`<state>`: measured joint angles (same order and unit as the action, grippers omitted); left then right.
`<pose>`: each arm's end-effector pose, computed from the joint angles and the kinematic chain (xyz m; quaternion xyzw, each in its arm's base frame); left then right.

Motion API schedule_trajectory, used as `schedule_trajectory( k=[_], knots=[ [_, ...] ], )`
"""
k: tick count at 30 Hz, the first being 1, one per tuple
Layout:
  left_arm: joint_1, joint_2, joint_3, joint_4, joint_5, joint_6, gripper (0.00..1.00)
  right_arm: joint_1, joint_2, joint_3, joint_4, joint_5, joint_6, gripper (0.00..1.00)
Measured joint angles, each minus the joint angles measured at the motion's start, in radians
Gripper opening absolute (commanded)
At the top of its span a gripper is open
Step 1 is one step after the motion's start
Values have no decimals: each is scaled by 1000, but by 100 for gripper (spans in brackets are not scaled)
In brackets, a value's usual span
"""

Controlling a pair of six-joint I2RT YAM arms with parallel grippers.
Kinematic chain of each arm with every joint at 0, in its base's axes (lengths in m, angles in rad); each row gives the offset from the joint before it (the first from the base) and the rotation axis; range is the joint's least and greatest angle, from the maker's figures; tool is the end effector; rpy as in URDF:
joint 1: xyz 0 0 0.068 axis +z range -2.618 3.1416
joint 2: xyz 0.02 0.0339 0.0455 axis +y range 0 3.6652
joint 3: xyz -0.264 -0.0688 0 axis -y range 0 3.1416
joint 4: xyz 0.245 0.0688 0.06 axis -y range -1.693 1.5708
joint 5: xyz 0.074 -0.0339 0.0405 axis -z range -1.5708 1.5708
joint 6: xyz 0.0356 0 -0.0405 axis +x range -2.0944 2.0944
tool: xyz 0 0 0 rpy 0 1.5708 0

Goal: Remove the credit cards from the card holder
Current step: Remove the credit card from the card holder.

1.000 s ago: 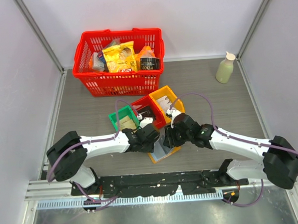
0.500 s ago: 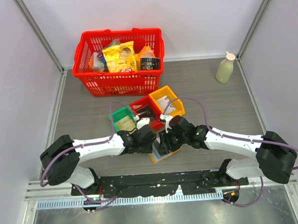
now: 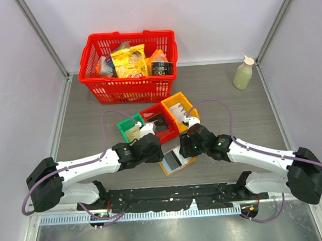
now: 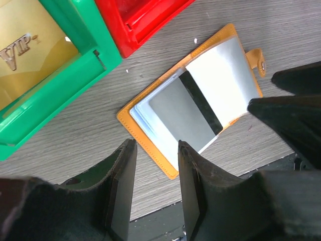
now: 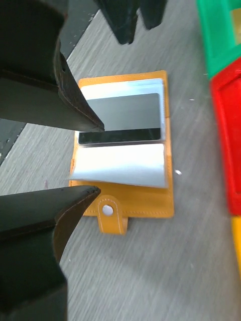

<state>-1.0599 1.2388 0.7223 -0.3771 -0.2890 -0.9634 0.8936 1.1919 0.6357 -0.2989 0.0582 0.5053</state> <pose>0.1283 -0.2082 0.2100 -0.0028 0.9346 -0.2066 0.2895 0.1482 0.1810 0.1977 -0.1706 0.9206 0.2045 0.2854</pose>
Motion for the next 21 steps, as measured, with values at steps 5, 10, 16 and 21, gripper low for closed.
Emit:
schedule_trajectory(
  k=[5, 10, 16, 21],
  knots=[
    [0, 50, 6, 57, 38, 8, 32, -27, -108, -25, 29, 46, 5, 46],
    [0, 175, 42, 101, 76, 29, 22, -108, -111, -75, 145, -91, 22, 45],
    [0, 268, 58, 114, 99, 33, 12, -205, -14, -185, 349, -291, 63, 43],
    [0, 280, 61, 112, 103, 32, 7, -243, 94, -256, 482, -422, 105, 40]
  ],
)
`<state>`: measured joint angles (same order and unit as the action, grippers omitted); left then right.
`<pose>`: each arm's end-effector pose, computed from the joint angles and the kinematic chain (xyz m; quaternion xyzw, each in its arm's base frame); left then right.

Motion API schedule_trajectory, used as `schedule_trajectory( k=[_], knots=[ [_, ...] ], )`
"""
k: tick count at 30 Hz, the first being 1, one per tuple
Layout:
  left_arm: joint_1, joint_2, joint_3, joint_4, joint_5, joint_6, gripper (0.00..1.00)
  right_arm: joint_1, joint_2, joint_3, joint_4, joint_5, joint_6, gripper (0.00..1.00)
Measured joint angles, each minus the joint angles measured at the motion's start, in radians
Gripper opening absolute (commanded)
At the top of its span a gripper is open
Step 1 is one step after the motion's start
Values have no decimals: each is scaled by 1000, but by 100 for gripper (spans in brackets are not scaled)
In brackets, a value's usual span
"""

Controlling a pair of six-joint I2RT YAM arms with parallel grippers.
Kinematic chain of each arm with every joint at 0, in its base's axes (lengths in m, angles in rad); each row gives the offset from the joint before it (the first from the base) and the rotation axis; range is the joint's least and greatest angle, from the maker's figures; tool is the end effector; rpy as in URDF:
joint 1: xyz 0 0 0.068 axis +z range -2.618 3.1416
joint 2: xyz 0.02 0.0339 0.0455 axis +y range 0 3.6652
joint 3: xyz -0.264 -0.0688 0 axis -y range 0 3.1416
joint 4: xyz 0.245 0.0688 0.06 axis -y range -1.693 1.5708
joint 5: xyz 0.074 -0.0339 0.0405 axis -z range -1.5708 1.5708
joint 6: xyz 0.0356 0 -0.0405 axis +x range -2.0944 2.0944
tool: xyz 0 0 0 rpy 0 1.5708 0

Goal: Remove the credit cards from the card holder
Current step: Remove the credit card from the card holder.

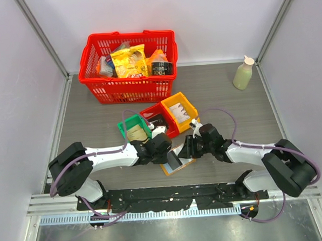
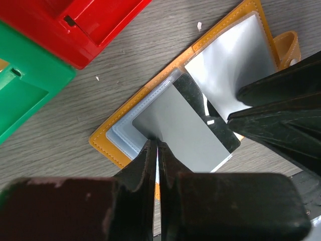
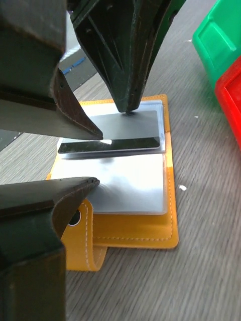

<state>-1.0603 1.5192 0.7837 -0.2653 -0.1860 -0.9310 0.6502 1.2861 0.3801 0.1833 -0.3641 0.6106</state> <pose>0.1460 -0.2473 0.1655 0.0357 0.9552 -0.1864 0.2271 0.1712 0.1461 0.1401 -0.0922 0.8947 0.3718 0.2296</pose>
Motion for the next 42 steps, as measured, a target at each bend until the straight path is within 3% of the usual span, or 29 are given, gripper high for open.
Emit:
schedule_trajectory(
  k=[7, 14, 19, 29, 33, 37, 40, 42],
  knots=[
    [0, 0, -1, -4, 3, 0, 6, -26, 110, -42, 213, -137, 61, 25],
    [0, -3, -4, -3, 4, -2, 6, -40, 177, -72, 325, -212, 109, 19],
    [0, -8, -10, -2, 5, -3, 5, -53, 220, -84, 396, -245, 135, 1],
    [0, -11, -15, 3, 13, -4, 0, -134, 213, -121, 440, -298, 151, 1],
    [0, -11, -15, 3, 15, -4, 0, -137, 193, -120, 418, -299, 139, 25],
    [0, -11, -15, 3, 21, -4, 0, -136, 217, -118, 419, -317, 132, 33],
    [0, -11, -15, 3, 22, -4, 0, -130, 264, -107, 459, -344, 143, 33],
    [0, -11, -16, 3, 22, -4, 0, -129, 290, -103, 493, -357, 154, 21]
  ],
)
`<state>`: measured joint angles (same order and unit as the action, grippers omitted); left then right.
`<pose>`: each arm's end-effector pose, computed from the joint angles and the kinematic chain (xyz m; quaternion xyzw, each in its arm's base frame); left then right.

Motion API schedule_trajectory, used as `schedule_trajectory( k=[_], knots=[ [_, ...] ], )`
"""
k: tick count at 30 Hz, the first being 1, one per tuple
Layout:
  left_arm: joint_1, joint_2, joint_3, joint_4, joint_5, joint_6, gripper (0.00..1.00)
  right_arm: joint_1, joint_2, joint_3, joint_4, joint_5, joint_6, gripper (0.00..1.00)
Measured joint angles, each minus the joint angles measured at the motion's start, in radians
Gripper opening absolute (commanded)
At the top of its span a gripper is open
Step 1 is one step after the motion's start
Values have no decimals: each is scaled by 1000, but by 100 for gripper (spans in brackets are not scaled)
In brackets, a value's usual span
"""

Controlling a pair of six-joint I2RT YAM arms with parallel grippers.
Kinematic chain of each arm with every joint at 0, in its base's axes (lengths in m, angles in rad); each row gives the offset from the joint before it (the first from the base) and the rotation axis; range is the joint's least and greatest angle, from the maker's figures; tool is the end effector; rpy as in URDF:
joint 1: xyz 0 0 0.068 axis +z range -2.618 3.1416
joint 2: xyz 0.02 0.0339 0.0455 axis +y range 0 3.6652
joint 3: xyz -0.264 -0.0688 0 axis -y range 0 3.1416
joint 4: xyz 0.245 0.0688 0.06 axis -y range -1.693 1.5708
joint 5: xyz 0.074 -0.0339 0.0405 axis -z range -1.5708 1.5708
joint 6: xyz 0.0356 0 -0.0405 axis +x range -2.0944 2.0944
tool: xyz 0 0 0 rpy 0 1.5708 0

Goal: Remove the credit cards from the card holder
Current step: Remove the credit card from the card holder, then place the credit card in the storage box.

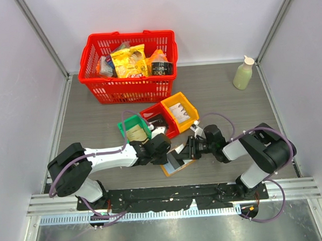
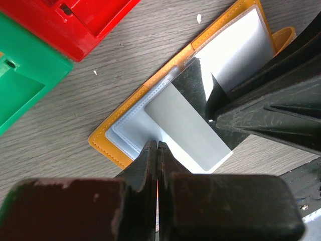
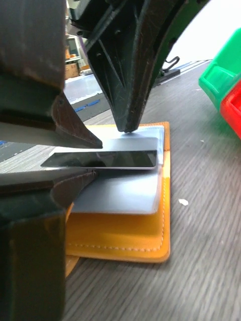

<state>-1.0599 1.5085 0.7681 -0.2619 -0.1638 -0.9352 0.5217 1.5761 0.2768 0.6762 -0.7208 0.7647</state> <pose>0.1438 -0.2446 0.1640 0.0367 0.9562 -0.1922 0.2176 0.1848 0.1334 0.0988 -0.0588 0.8460 0.5072 0.1535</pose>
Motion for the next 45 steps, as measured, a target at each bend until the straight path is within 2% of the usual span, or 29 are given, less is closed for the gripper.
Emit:
schedule_trajectory(
  k=[2, 3, 9, 17, 20, 23, 27, 32, 34, 39, 45],
  knots=[
    [0, 0, -1, 1, 0, 0, 0, 2, 18, 0, 20, 0, 5, 4],
    [0, 0, -2, 2, 0, 0, 0, 3, 22, 0, 20, 3, 6, 1],
    [0, -5, -8, 10, 0, 0, 0, -39, -54, -14, -24, 2, 14, 1],
    [0, -26, -23, 2, 0, 0, 1, -103, -394, -10, -364, 150, -70, 1],
    [-5, -40, -23, -19, -5, 5, 13, -103, -509, 11, -486, 198, -87, 1],
    [-21, -68, -21, -50, -23, 18, 31, -103, -603, 33, -587, 216, -93, 1],
    [-57, -142, -5, -73, -66, 41, 69, -104, -729, 55, -686, 230, -78, 1],
    [-79, -238, 34, -66, -100, 47, 91, -103, -855, 62, -700, 222, -58, 1],
    [-79, -279, 37, -64, -113, 27, 100, -89, -896, 73, -721, 225, -108, 1],
    [-27, -377, 74, -109, -106, -37, 100, 4, -947, 127, -755, 274, -271, 1],
    [240, -434, 121, -112, 83, -114, 100, 221, -914, 191, -753, 465, -476, 1]
  ],
)
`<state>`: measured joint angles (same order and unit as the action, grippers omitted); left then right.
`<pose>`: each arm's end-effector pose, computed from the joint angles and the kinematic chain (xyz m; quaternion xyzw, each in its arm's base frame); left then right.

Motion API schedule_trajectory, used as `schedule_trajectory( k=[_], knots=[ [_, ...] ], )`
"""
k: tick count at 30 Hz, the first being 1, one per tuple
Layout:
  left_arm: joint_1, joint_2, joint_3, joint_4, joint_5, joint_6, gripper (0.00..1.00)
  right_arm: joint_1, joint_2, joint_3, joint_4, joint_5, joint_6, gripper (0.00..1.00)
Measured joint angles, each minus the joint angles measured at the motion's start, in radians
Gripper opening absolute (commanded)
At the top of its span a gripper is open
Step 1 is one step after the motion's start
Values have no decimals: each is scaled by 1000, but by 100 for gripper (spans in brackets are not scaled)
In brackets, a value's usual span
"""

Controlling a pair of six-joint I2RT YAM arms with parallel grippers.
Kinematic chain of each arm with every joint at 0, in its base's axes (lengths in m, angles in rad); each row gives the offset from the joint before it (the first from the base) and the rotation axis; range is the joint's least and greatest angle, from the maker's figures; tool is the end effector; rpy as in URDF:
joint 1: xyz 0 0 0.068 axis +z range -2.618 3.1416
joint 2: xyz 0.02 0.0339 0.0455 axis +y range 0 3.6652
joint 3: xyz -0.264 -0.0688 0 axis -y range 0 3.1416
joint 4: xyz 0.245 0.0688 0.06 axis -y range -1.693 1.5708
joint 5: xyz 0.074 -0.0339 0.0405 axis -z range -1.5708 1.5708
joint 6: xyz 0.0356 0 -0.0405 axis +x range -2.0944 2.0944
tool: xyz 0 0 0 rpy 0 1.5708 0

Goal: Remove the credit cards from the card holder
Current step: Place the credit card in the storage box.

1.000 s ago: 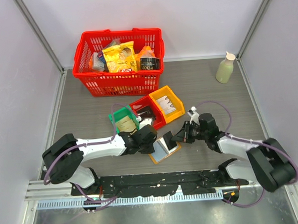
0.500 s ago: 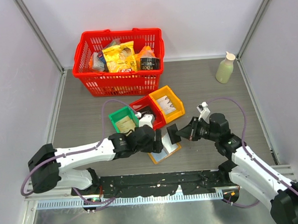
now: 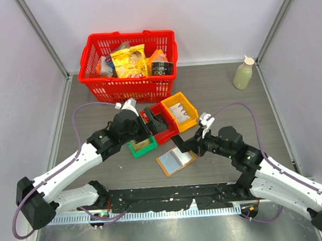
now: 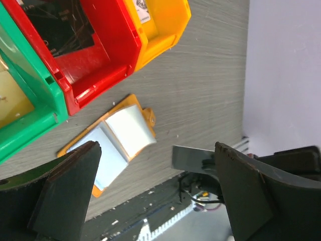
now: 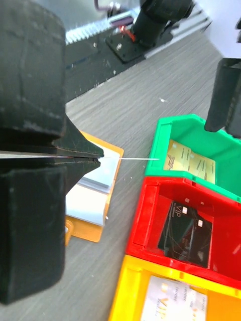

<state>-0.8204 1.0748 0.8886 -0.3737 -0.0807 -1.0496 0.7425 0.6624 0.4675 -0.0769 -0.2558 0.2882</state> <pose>0.1651 -0.1729 0.3011 -0.1194 0.8663 -0.3683 0.3157 0.1179 0.1204 0.2582 -0.2530 0.7522 0.3840 0.4719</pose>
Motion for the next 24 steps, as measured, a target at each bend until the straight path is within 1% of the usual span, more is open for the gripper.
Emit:
schedule_trajectory(
  k=[2, 8, 12, 15, 19, 21, 24],
  knots=[
    [37, 3, 11, -10, 53, -23, 100, 87, 34, 18, 9, 101, -78, 1],
    [69, 14, 27, -22, 155, -87, 97, 336, 152, 28, 72, 424, -301, 1],
    [70, 54, 28, -14, 196, -121, 92, 463, 212, 28, 154, 621, -441, 1],
    [70, 106, 29, -4, 225, -134, 85, 542, 264, 28, 234, 754, -546, 1],
    [70, 159, 29, 24, 257, -153, 69, 618, 327, 28, 331, 884, -662, 1],
    [70, 170, 29, 39, 266, -159, 58, 644, 351, 28, 369, 929, -706, 1],
    [70, 171, 29, 60, 268, -173, 29, 681, 382, 28, 418, 987, -763, 1]
  ],
)
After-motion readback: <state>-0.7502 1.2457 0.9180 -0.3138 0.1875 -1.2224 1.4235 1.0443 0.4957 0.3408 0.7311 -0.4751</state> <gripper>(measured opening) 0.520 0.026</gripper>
